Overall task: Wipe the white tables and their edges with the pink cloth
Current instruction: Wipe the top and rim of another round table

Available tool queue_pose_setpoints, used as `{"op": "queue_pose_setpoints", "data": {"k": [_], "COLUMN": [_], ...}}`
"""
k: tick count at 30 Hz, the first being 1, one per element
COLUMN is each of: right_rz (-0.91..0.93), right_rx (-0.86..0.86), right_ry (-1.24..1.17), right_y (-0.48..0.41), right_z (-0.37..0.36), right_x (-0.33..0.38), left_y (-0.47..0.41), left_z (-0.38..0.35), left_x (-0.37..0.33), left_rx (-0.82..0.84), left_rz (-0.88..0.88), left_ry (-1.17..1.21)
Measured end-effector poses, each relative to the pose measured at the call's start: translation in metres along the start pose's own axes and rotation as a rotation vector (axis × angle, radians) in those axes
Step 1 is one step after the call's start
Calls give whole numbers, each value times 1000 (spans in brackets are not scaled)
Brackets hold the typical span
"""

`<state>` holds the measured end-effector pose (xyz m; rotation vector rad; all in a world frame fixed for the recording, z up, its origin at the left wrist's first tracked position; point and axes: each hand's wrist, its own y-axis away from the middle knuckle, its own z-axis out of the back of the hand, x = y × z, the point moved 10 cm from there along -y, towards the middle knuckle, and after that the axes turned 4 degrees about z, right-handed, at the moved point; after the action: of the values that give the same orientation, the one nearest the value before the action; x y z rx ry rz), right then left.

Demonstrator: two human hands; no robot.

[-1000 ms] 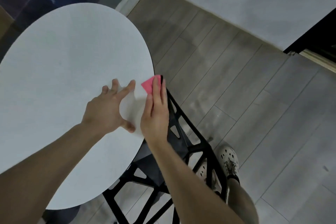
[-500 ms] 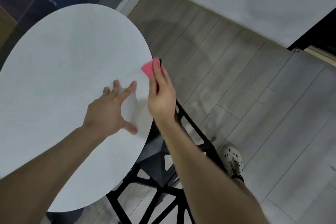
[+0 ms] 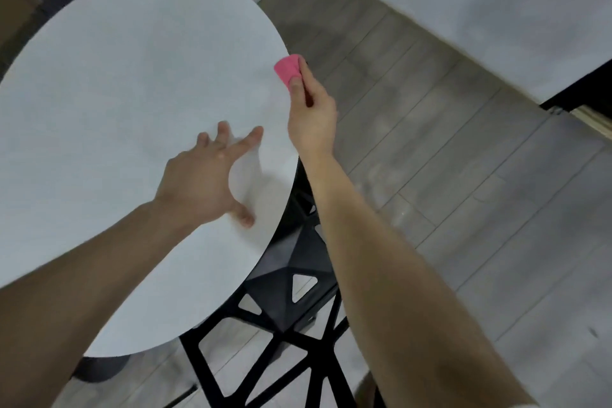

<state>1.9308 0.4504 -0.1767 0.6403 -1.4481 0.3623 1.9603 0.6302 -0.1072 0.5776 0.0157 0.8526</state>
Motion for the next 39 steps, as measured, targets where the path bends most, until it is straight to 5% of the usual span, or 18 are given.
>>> {"op": "queue_pose_setpoints", "data": {"k": [6, 11, 16, 19, 22, 24, 31, 35, 39], "right_rz": [-107, 83, -18, 6, 42, 83, 83, 0, 38], "right_rx": [-68, 82, 344, 247, 212, 290, 612, 516, 516], "right_ry": [-110, 120, 111, 103, 71, 71, 139, -19, 72], "right_y": [173, 6, -110, -47, 38, 36, -179, -129, -71], "right_z": [43, 4, -50, -20, 22, 21, -128, -79, -19], "right_x": [-19, 16, 21, 24, 15, 13, 34, 23, 23], "left_y": [0, 1, 6, -7, -44, -86, -176, -175, -177], "left_z": [0, -6, -4, 33, 60, 61, 64, 63, 61], "left_x": [-2, 2, 9, 35, 52, 61, 106, 102, 107], "left_rx": [3, 30, 92, -227, -516, -568, -736, -765, -718], "left_rz": [6, 35, 103, 248, 414, 478, 725, 754, 769], "left_ry": [2, 88, 244, 511, 539, 552, 428, 379, 382]}}
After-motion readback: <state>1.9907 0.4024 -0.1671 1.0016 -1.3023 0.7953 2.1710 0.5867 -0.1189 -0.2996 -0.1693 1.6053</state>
